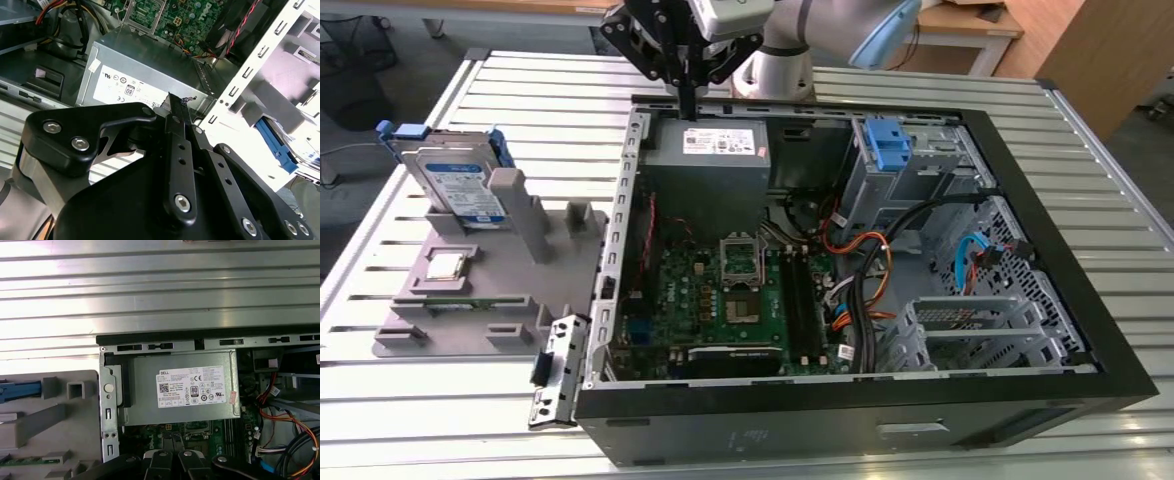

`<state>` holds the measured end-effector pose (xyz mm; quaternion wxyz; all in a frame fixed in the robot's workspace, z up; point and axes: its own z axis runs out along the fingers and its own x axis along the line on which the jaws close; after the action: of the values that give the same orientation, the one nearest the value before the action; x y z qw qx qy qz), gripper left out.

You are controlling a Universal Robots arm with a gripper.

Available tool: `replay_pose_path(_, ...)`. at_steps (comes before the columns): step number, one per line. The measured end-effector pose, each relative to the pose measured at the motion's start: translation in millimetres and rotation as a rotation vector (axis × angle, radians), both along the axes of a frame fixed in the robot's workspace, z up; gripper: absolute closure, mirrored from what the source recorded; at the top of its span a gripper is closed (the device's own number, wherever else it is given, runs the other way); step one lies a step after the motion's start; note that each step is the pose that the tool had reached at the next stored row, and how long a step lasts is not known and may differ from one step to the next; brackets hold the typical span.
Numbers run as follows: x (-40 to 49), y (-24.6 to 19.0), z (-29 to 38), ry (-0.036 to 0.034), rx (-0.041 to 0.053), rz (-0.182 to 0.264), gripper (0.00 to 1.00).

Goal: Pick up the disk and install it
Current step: 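Reach for the disk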

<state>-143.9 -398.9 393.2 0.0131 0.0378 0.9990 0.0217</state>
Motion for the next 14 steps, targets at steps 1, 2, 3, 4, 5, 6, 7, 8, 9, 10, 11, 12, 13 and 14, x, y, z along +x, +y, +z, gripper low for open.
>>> replay_pose_path(1,0.0,0.0,0.0,0.0000,0.0000,0.000,0.90)
replay_pose_path(2,0.0,0.0,0.0,0.0000,0.0000,0.000,0.90)
replay_pose_path(3,0.0,0.0,0.0,0.0000,0.0001,0.000,0.90)
replay_pose_path(4,-0.3,0.0,0.0,0.0000,0.0001,0.000,0.90)
replay_pose_path(5,-1.0,0.0,0.0,0.0000,0.0001,0.000,0.90)
replay_pose_path(6,-2.1,-0.1,0.0,0.0000,0.0000,0.000,0.90)
replay_pose_path(7,-3.3,0.0,-0.1,-0.0001,0.0001,0.000,0.90)
replay_pose_path(8,-4.5,0.0,-0.1,0.0000,0.0001,0.000,0.90)
replay_pose_path(9,-5.8,0.0,-0.1,0.0000,0.0000,0.000,0.90)
replay_pose_path(10,-7.3,0.0,-0.1,0.0000,0.0001,0.000,0.90)
replay_pose_path(11,-9.0,0.0,-0.2,0.0000,0.0002,0.000,0.90)
replay_pose_path(12,-10.9,0.0,-0.3,0.0000,0.0004,0.000,0.90)
replay_pose_path(13,-12.4,0.0,-0.3,-0.0001,0.0004,0.000,0.90)
replay_pose_path(14,-13.6,0.0,-0.3,0.0000,0.0003,0.000,0.90)
